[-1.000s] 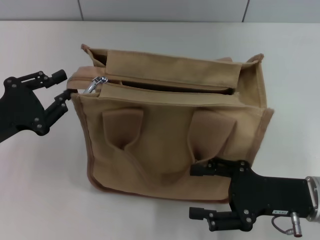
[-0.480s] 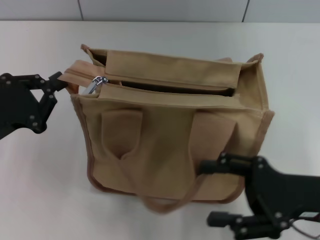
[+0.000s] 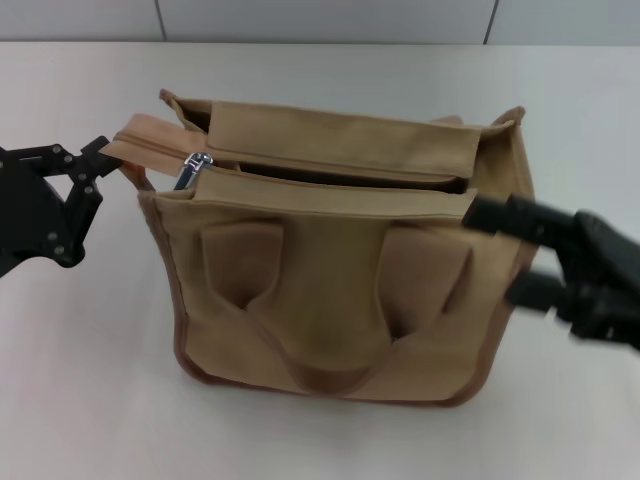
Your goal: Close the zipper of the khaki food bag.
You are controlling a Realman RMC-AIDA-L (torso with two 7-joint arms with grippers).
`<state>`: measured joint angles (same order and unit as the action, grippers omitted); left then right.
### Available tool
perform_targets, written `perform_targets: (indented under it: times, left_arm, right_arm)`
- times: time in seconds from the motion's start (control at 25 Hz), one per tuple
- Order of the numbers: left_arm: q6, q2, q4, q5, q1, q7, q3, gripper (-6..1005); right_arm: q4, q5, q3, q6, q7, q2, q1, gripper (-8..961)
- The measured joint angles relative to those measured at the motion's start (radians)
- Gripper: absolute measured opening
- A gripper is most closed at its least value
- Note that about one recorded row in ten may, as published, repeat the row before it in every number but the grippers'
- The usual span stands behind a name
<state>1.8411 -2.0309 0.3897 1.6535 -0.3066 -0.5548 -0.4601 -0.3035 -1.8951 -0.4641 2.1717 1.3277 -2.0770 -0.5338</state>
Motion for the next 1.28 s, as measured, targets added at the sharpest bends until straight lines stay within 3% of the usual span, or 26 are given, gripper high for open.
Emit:
perform_targets:
  times: [0.08,0.2,0.28,0.4,0.6,0.92,1.28]
  left_arm:
    - [0.005,-0.002,0.0,0.0,0.0,0.002,0.0,-2]
    - [0.023,-0.01,0.0,-0.001,-0.003,0.004,0.001,-2]
    - [0.026,-0.012,0.0,-0.003,-0.003,0.006,0.001,-2]
    - [0.04,-0.02,0.0,-0.027,-0.002,0.017,0.002,-2]
    - [0.057,-0.03,-0.001,-0.044,0.0,0.04,0.002,-2]
    - [0.053,-0.036,-0.011,-0.057,-0.009,0.052,0.002,-2]
    - [0.053,-0.037,-0.014,-0.091,-0.02,0.045,0.001,-2]
  right_arm:
    - [-0.001,0.0,0.008,0.001,0.035,0.001,-0.017,782]
    - [-0.005,0.0,0.013,-0.015,0.198,0.007,-0.12,782]
    - [-0.007,0.001,0.013,-0.028,0.246,0.007,-0.148,783]
    - [-0.04,0.001,0.008,-0.108,0.456,0.004,-0.25,783]
    - [-0.09,0.001,-0.038,-0.191,0.687,0.001,-0.356,783]
    - [-0.095,0.001,-0.157,-0.316,0.911,-0.001,-0.426,782]
    - [-0.09,0.001,-0.3,-0.436,1.0,-0.009,-0.46,782]
